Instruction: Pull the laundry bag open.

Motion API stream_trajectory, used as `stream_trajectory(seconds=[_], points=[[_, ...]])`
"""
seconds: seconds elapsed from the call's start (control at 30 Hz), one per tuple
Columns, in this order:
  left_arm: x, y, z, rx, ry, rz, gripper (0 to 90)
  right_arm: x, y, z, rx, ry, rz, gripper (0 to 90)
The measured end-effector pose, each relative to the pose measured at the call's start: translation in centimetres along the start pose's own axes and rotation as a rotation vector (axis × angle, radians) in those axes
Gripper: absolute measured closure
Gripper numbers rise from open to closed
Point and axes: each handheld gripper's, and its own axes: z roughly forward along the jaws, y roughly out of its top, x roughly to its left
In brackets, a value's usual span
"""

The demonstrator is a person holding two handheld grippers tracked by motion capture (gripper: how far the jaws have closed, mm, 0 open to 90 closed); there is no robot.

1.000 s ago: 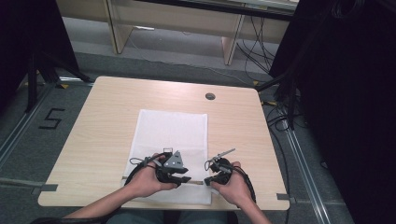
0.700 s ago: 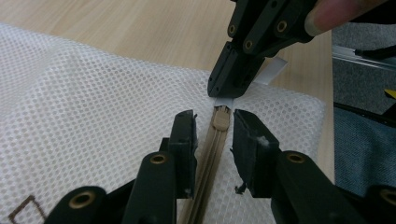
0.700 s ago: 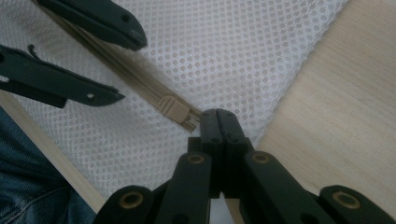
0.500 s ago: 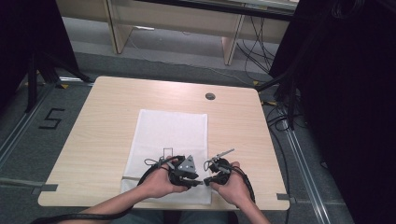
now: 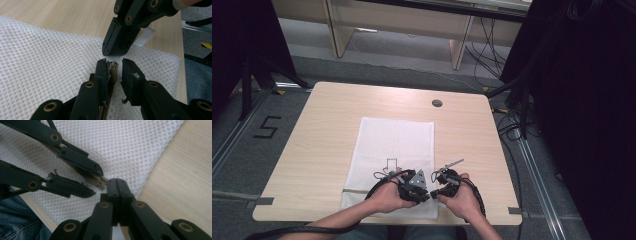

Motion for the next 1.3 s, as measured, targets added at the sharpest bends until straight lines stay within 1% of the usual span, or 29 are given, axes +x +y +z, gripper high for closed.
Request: stream_trajectory(seconds=[0.07,0.1,0.13,0.23,0.27,0.3,0.37,0.4,0.47,0.5,0.53,0.57,0.6,0.63,0.7,0.73,0.77,0.8,0.87,0.9,0.97,1.0,1.03,1.07,1.1,1.13,1.17,1.23,1.3], points=[[0.0,0.1,0.1,-0.003,-0.006,0.009,74.2,0.0,0.0,0.0,-0.001,-0.001,-0.001,90.0],[0.0,0.1,0.2,-0.003,0.001,0.027,74.6,0.0,0.0,0.0,-0.001,-0.001,-0.002,90.0],[0.0,0.1,0.2,0.0,0.003,0.022,75.6,0.0,0.0,0.0,-0.002,0.004,-0.009,90.0],[-0.1,0.2,0.3,0.009,0.01,0.027,79.9,0.2,0.0,-0.1,0.012,-0.007,0.011,90.0],[-0.1,0.2,0.3,0.009,0.012,0.022,80.4,0.1,0.1,0.0,0.007,-0.005,-0.011,90.0],[-0.1,0.2,0.3,0.009,0.013,0.018,80.8,0.2,0.1,0.0,0.015,-0.008,-0.001,90.0],[-0.1,0.2,0.2,0.008,0.014,0.015,81.3,-0.1,0.2,0.0,0.007,-0.001,-0.039,90.0],[-0.1,0.3,0.1,0.006,0.013,0.016,81.5,0.1,0.1,-0.1,0.021,-0.004,0.006,90.0],[0.0,0.3,0.1,0.011,0.013,0.021,81.6,-0.1,0.1,0.0,0.003,0.011,0.005,90.0],[-0.1,0.3,0.1,0.006,0.012,0.017,81.7,-0.2,0.1,0.1,0.001,0.005,-0.014,90.0],[-0.1,0.3,0.1,0.004,0.012,0.015,81.7,-0.2,0.1,0.1,0.002,0.003,-0.013,90.0],[-0.1,0.3,0.0,0.006,0.015,0.017,81.7,-0.1,0.1,0.1,0.004,0.002,-0.009,90.0],[-0.1,0.4,-0.1,0.005,0.018,0.035,81.8,-0.1,0.1,0.1,0.004,0.004,-0.006,90.0],[-0.2,0.3,-0.1,0.007,0.02,0.02,81.8,-0.2,0.1,0.1,0.005,0.006,-0.004,90.0],[-0.2,0.4,-0.3,0.002,0.018,0.018,81.8,-0.2,0.1,0.1,0.002,0.015,0.0,90.0],[-0.1,0.4,-0.4,0.008,0.021,0.035,81.8,-0.3,0.1,0.1,0.0,0.013,0.001,90.0],[-0.2,0.4,-0.5,0.006,0.022,0.029,81.8,-0.3,0.1,0.1,-0.001,0.016,-0.003,90.0],[-0.1,0.4,-0.5,0.002,0.022,0.048,81.8,-0.4,0.1,0.1,0.002,0.014,-0.002,90.0],[-0.2,0.3,-0.5,0.002,0.019,0.037,81.8,-0.2,0.1,0.0,0.014,0.009,0.019,90.0],[-0.1,0.3,-0.5,0.005,0.021,0.057,81.8,-0.2,0.2,0.0,0.017,0.011,0.019,90.0],[-0.2,0.3,-0.6,0.001,0.02,0.039,81.8,-0.3,0.2,0.0,0.014,0.013,0.017,90.0],[-0.1,0.2,-0.7,-0.003,0.019,0.046,81.8,-0.2,0.1,0.0,0.012,0.011,0.015,90.0],[-0.2,0.2,-0.8,-0.003,0.017,0.038,81.8,-0.1,0.1,0.0,0.013,0.011,0.015,90.0],[-0.1,0.1,-0.9,-0.008,0.018,0.045,81.8,-0.1,0.1,0.0,0.014,0.0,0.009,90.0],[0.0,0.1,-1.0,-0.01,0.015,0.046,81.8,0.0,0.2,0.0,0.025,-0.001,0.011,90.0],[-0.1,0.0,-1.2,-0.015,0.015,0.037,81.8,0.0,0.2,0.0,0.017,-0.002,-0.009,90.0],[0.0,0.0,-1.3,-0.013,0.015,0.052,81.8,-0.1,0.2,0.1,0.013,0.0,-0.022,90.0],[0.0,-0.1,-1.2,-0.016,0.008,0.037,81.8,0.0,0.2,0.1,0.012,0.0,-0.021,90.0],[0.0,-0.1,-1.3,-0.015,0.015,0.047,81.8,0.0,0.2,0.1,0.011,-0.007,-0.021,90.0]])
